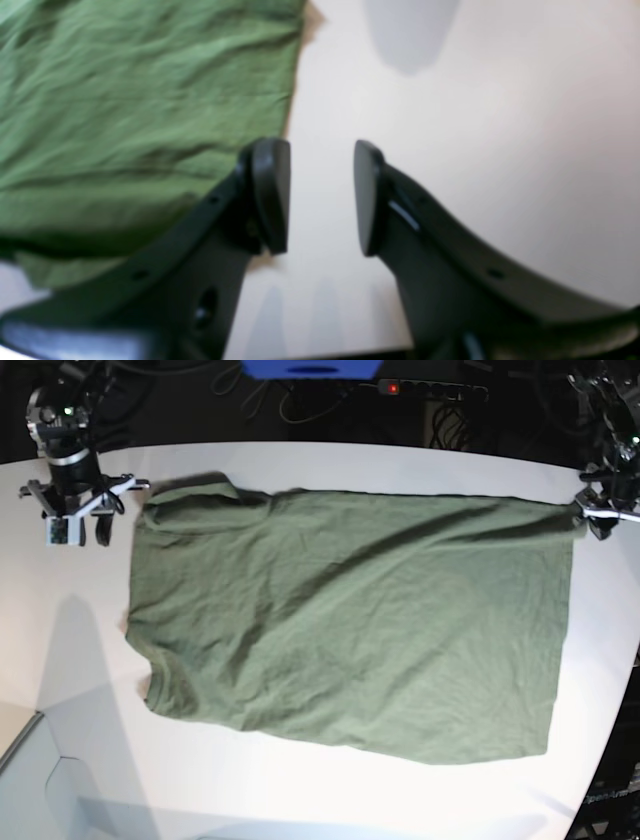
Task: Layout the t-shirt on the table in an organized manner, then fold the t-shirt properly
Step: 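Open both grippers and release the shirt edge, then grasp the shirt edge with both grippers and pull it taut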
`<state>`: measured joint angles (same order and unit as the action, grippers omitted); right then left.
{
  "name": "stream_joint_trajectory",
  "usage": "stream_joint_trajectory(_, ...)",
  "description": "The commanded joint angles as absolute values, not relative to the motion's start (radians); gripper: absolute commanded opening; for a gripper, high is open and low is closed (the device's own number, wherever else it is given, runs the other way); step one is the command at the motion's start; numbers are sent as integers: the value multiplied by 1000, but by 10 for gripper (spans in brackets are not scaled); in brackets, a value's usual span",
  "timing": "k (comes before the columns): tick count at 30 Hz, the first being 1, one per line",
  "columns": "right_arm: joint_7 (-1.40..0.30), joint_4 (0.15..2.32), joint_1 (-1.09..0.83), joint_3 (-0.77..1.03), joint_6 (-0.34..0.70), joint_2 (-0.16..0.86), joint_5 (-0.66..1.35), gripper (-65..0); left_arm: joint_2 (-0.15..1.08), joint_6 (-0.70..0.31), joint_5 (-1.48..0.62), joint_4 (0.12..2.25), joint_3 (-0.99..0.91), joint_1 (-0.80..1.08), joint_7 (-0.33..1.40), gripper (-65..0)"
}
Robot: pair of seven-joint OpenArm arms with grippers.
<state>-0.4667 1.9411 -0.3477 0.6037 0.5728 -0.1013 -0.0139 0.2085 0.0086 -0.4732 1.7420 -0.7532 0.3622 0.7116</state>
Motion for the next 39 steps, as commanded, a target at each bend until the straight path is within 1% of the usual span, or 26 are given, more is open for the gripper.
stream_joint_trajectory(1,-453,1956,-323,599,573,-84,4,-428,213,-1,-484,1785,-763,329,699,-319)
stream_joint_trajectory(3,-504,1940,-260,561,573,-65,2,-428,206,-1,-486,1821,-765,283,702,-319)
stream_joint_trajectory(6,-588,1891,-151,495,573,-27,2,-433,180,-1,-478,1845,-684,202,702,-325)
stream_joint_trajectory(7,-607,1859,-108,470,573,-22,2,-434,176,-1,-476,1845,-642,174,702,-343)
stream_joint_trajectory(8,-618,1825,-71,455,573,-21,1,-435,174,1,-476,1837,-602,148,702,-373)
stream_joint_trajectory(10,-639,1750,-7,440,573,-4,-1,-456,171,2,-476,1788,-519,101,699,-464)
stream_joint_trajectory(11,-650,1709,21,430,573,2,-1,-479,171,2,-476,1750,-479,74,696,-515)
stream_joint_trajectory(13,-661,1638,61,418,570,10,-1,-540,171,2,-476,1670,-418,38,696,-585)
stream_joint_trajectory(16,-651,1543,82,412,568,24,-1,-634,171,2,-475,1549,-395,1,693,-643)
stream_joint_trajectory(17,-651,1517,90,410,568,30,-1,-650,174,2,-475,1495,-395,-16,693,-650)
stream_joint_trajectory(19,-651,1474,94,410,568,41,-1,-650,183,2,-475,1382,-394,-44,677,-649)
stream_joint_trajectory(21,-651,1451,87,410,568,42,-1,-650,202,2,-475,1290,-389,-50,627,-649)
stream_joint_trajectory(25,-651,1454,35,410,573,42,-1,-650,226,2,-475,1228,-371,-39,599,-649)
stream_joint_trajectory(30,-653,1531,-104,366,575,44,-1,-650,257,2,-481,1245,-357,74,613,-649)
stream_joint_trajectory(34,-651,1713,-266,297,575,36,4,-650,265,1,-481,1371,-384,196,662,-649)
stream_joint_trajectory(36,-651,1807,-338,259,575,36,5,-650,266,1,-476,1451,-429,254,662,-649)
stream_joint_trajectory(39,-654,1899,-361,251,575,35,5,-650,266,1,-476,1532,-475,292,662,-649)
